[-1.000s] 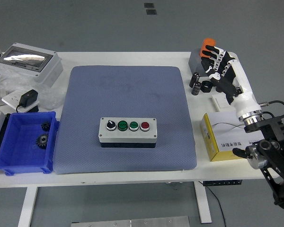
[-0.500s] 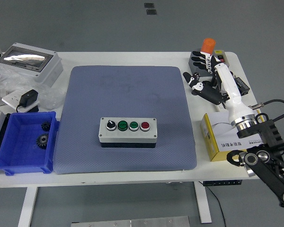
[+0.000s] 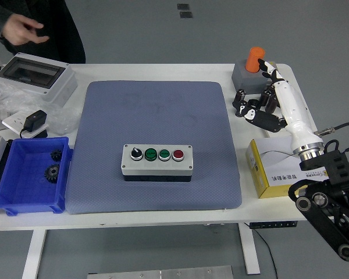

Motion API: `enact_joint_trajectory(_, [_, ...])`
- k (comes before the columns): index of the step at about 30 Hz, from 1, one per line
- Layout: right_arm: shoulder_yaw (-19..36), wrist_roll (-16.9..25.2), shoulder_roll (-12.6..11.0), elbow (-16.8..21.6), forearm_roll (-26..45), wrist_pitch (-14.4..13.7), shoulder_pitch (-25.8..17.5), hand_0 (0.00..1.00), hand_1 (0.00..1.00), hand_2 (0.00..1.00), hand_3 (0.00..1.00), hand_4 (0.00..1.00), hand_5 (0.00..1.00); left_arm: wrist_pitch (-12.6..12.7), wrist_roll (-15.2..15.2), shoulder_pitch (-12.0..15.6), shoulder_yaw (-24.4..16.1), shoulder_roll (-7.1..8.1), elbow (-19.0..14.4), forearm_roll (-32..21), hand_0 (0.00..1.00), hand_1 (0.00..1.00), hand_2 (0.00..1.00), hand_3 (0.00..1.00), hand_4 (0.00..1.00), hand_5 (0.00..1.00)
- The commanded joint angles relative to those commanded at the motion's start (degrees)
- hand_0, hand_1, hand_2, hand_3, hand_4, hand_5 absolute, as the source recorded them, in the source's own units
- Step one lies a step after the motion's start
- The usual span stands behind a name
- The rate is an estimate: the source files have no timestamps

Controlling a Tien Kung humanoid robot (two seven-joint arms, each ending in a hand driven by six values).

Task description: Pick up the button,place it on the desk,press the button,press the button

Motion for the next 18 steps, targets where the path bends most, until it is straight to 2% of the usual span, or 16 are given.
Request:
enact_joint_trajectory(3, [0.92,-1.15,0.29,-0.84,-4.1,-0.16,-0.38,0.948,0.909,0.954,0.998,0.897,0.393,0.04,0.27,0.07,0.08,-0.19,-0.11,-0.18,0.704,0.683,0.668,0.807,0.635,0.875])
enact_joint_trajectory(4, [1.2,-1.18,0.37,-1.06,-5.09,-0.18,-0.51,0.969,0.925,0.966,0.998,0.959,0.449,0.05,0.34,0.09,0.09,-0.24,-0.14,-0.2,0.705,0.683,0.667,0.807,0.637,0.877])
enact_joint_trajectory(6, [1.62,-0.99,0.48,-1.38,-5.69,-0.16,-0.72,0.969,0.925,0.966,0.998,0.959,0.449,0.07,0.41,0.12,0.08,-0.28,-0.17,-0.21,0.705,0.683,0.667,0.807,0.637,0.877])
enact_joint_trajectory(9, [2.13,-0.35,0.58,-1.73,-4.7,-0.1,-0.99,0.969,0.925,0.966,0.998,0.959,0.449,0.08,0.46,0.11,0.05,-0.3,-0.19,-0.16,0.705,0.683,0.667,0.807,0.637,0.877])
enact_joint_trajectory(10, [2.26,-0.12,0.65,-1.85,-4.19,-0.12,-1.07,0.998,0.958,0.988,0.998,0.977,0.485,0.09,0.48,0.11,0.03,-0.31,-0.2,-0.13,0.704,0.683,0.667,0.807,0.639,0.878])
enact_joint_trajectory(18, [3.55,1.87,1.23,-3.28,1.13,0.17,-1.74,0.998,0.95,0.983,0.998,0.973,0.502,-0.01,0.47,-0.01,-0.2,-0.6,-0.2,0.32,0.704,0.683,0.667,0.807,0.641,0.879])
